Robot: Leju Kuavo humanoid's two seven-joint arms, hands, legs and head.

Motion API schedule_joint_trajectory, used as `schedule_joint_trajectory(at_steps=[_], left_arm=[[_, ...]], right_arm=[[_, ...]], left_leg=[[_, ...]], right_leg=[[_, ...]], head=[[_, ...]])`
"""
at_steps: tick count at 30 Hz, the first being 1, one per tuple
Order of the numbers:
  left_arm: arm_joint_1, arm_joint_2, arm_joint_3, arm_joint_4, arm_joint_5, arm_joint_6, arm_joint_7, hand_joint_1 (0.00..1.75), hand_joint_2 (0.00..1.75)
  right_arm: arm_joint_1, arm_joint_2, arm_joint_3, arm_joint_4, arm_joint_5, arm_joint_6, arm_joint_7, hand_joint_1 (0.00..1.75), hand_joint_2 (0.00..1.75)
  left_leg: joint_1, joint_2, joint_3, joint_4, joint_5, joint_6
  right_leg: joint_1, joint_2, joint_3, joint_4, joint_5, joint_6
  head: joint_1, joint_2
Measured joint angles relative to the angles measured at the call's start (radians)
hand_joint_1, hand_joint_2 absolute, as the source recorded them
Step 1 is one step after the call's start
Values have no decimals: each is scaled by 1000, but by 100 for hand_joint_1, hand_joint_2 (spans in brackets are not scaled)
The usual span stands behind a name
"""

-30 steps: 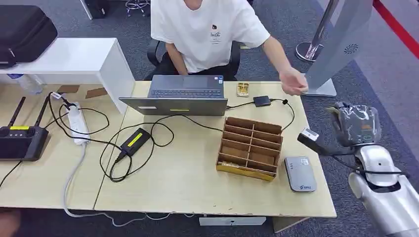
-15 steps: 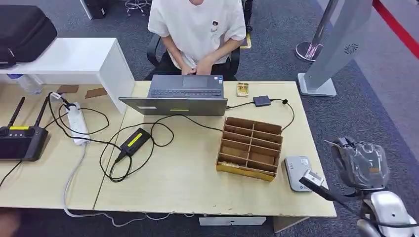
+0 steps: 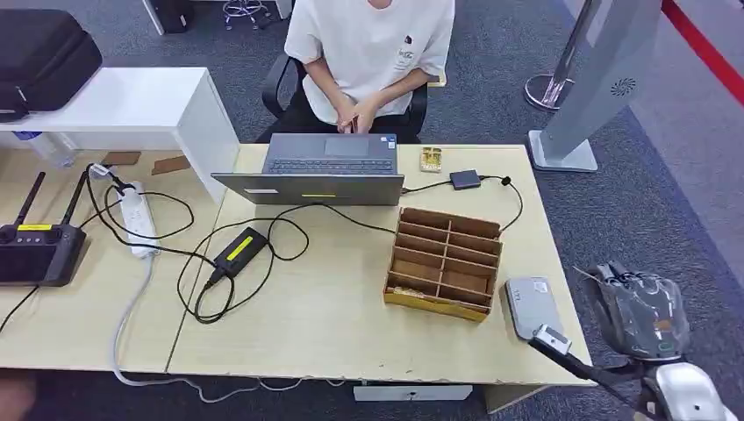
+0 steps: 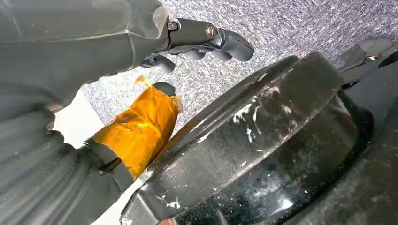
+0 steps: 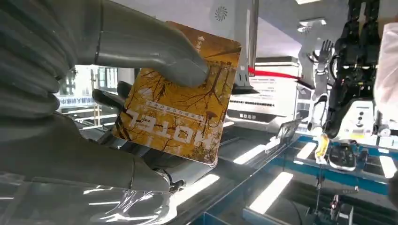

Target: Pass the card to the sensor for recognition and then transmit it.

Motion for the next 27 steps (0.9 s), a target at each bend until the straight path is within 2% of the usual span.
schedule_joint_trajectory(at_steps=[6, 12, 27], left_arm=[[-3, 0, -16, 0, 0, -2, 1, 0, 175], [-6, 0, -26, 0, 5, -3, 1, 0, 175], [-8, 0, -40, 1, 15, -2, 1, 0, 175]], right_arm=[[-65, 55, 16, 111, 61, -1, 3, 175, 175], [-144, 106, 66, 212, 88, 0, 4, 175, 175], [-173, 174, 141, 288, 107, -5, 15, 175, 175]], left_leg=[[0, 1, 0, 0, 0, 0], [0, 1, 0, 0, 1, 0], [0, 0, 0, 0, 1, 0]], right_leg=[[0, 1, 0, 0, 0, 0], [0, 1, 0, 1, 0, 0], [0, 0, 0, 1, 0, 0]], head=[[0, 0], [0, 0], [0, 0]])
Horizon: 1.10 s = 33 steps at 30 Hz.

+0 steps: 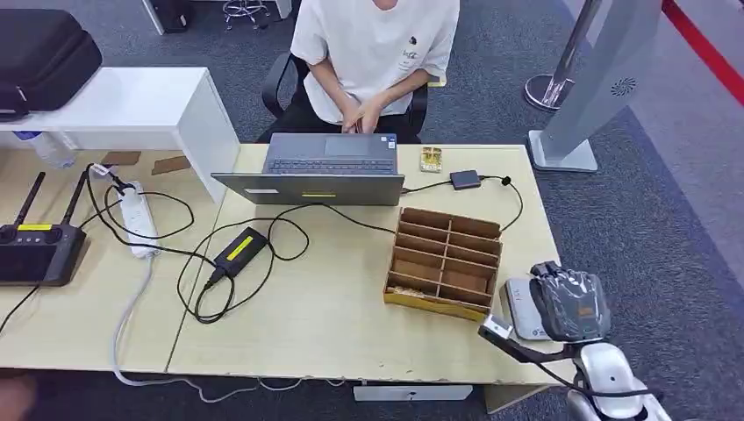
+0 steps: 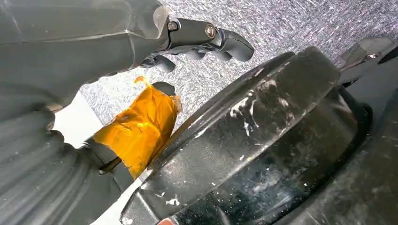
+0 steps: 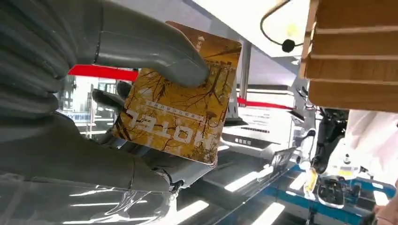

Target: Pass the card to the sensor for recognition and then transmit it.

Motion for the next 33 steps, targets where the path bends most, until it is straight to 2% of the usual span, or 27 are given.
schedule_joint_trajectory(at_steps=[15, 33], left_arm=[[0, 0, -3, 1, 8, 3, 1, 0, 175], [0, 0, -7, 1, 12, 12, 10, 0, 175]], right_arm=[[52, 40, 30, 102, 11, -42, 34, 175, 175], [66, 43, 31, 119, -7, -67, 50, 175, 175]], left_leg=[[0, 0, 0, 0, 0, 0], [0, 0, 0, 0, 0, 0]], right_leg=[[0, 0, 0, 0, 0, 0], [0, 0, 0, 0, 0, 0]], head=[[0, 0], [0, 0]])
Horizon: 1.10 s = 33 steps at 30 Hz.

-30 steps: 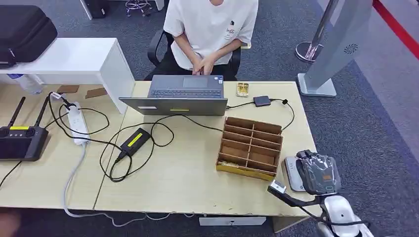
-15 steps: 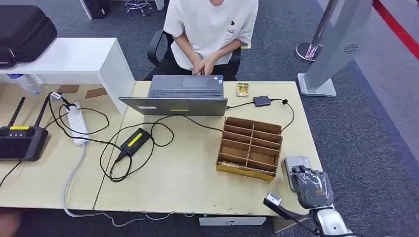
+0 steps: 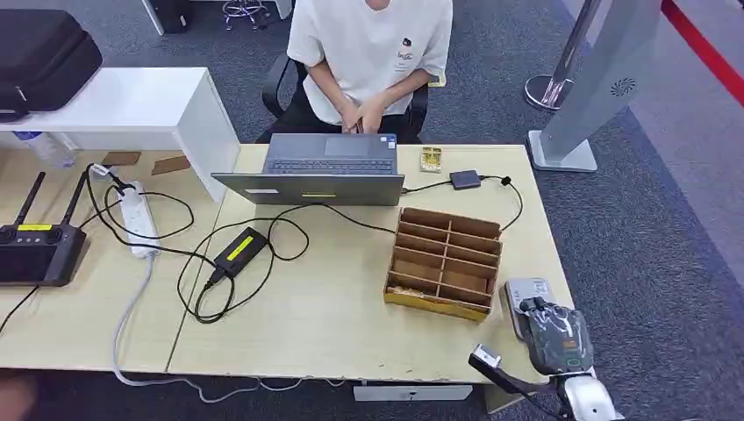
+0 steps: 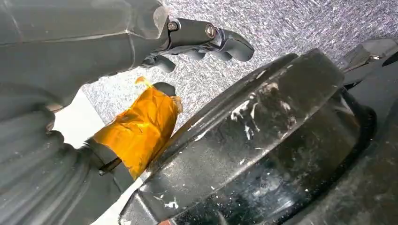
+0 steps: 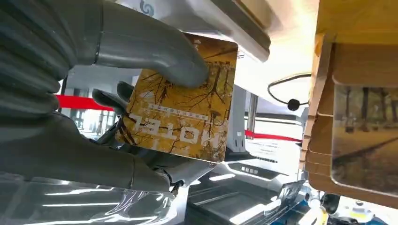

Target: Pass the card to the sensor for recognition and then transmit it.

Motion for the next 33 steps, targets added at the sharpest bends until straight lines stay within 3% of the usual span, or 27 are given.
schedule_joint_trajectory(at_steps=[7, 13, 19, 24, 33], left_arm=[[0, 2, -11, 0, 0, -5, -8, 0, 175], [-2, 3, -28, 2, 3, -11, -20, 0, 175], [-5, 8, -50, 3, 5, -22, -31, 0, 175], [-10, 11, -73, 3, 0, -31, -40, 0, 175], [-13, 13, -91, 4, 0, -37, -47, 0, 175]], right_arm=[[-62, -70, -26, -107, -57, 84, -45, 175, 175], [-266, -138, -32, -139, -140, 154, -81, 175, 175], [-515, -154, 23, -88, -183, 218, -78, 175, 175], [-723, -111, 116, 84, -161, 230, -50, 175, 175], [-904, 1, 198, 344, -184, 229, -31, 175, 175]], left_leg=[[0, 2, 0, 0, 0, 0], [-1, 3, 0, 0, 2, -1], [0, 2, 0, 0, 3, -3], [0, 2, 0, 0, 4, -4], [1, 1, -1, 0, 5, -5]], right_leg=[[0, 2, 0, 0, 1, 0], [0, 3, -1, 1, 3, 1], [1, 3, 0, 1, 4, -1], [1, 3, -1, 2, 4, -2], [2, 2, -2, 2, 4, -2]], head=[[0, 0], [0, 0], [0, 0], [0, 0], [0, 0]])
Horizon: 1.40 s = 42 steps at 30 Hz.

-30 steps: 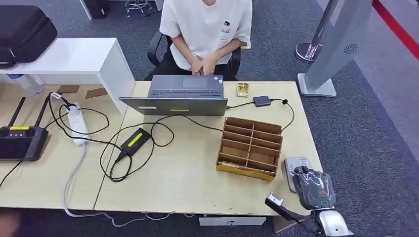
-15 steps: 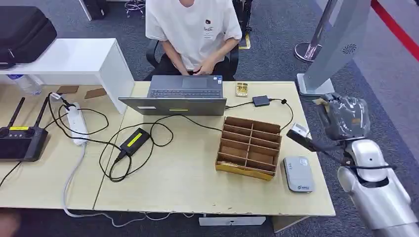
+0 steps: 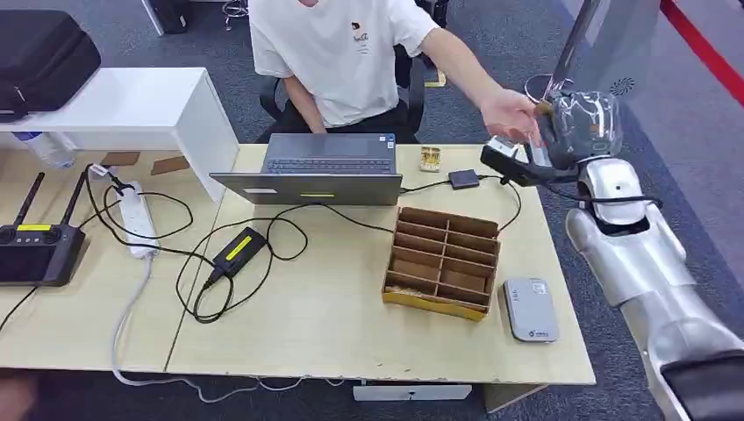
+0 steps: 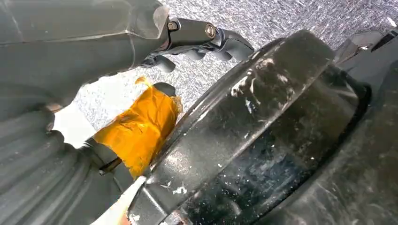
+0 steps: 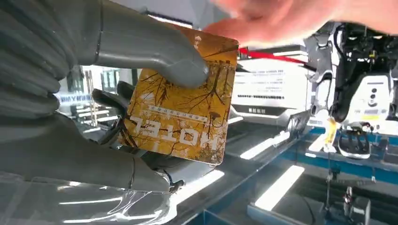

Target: Pass the card to the sensor for recognition and then transmit it.

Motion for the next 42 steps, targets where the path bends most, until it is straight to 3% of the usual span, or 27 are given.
schedule_joint_trajectory(at_steps=[5, 6, 10, 19, 27, 29, 35, 39, 42], left_arm=[[-1, 3, -5, 0, 0, -5, -3, 0, 175], [-1, 3, -6, 0, 1, -5, -3, 0, 175], [-2, 5, -9, 1, 2, -30, -18, 0, 175], [0, 5, -11, 2, 22, -8, -19, 0, 175], [7, 3, -11, 2, 65, 20, -17, 0, 175], [6, 2, -11, 2, 75, 28, -13, 0, 175], [13, -4, -11, 2, 121, 46, -2, 0, 175], [18, -8, -10, 2, 146, 76, 20, 0, 175], [17, -11, -9, 2, 150, 80, 21, 0, 175]], right_arm=[[-55, 39, 23, 88, -5, -5, -8, 175, 175], [-64, 43, 29, 102, -6, -6, -10, 0, 175], [-80, 59, 45, 137, -11, -23, -17, 0, 175], [-68, 64, 74, 157, -32, -78, -34, 0, 175], [88, 12, 56, -22, -138, -148, -58, 0, 175], [166, -19, 33, -107, -161, -169, -58, 0, 175], [501, -125, -133, -478, -196, -210, -81, 0, 175], [752, -161, -254, -722, -194, -228, -109, 0, 175], [851, -171, -308, -826, -192, -227, -113, 0, 175]], left_leg=[[0, 0, 0, 0, 0, 0], [0, 0, 0, 0, 0, 0], [0, 0, 0, 0, 0, 0], [0, 0, 0, 0, 0, 0], [0, 0, 0, 0, 0, 0], [1, -2, 1, 1, 0, 0], [1, -9, -1, 0, -2, 2], [1, -10, -2, 0, -4, 2], [1, -5, -1, 0, -5, 0]], right_leg=[[0, 0, 0, 0, 0, 0], [0, 0, 0, 0, 0, 0], [0, 0, 0, 0, 0, 0], [0, 0, 0, 0, 0, 0], [0, 0, -2, -1, 0, 0], [1, -1, 1, -2, -1, 0], [1, -9, 1, -3, -3, 1], [1, -10, 2, -3, -5, 1], [1, -5, 1, -3, -5, 0]], head=[[0, 0], [0, 0], [0, 0], [0, 0], [0, 0], [1, 0], [1, 0], [0, 0], [0, 0]])
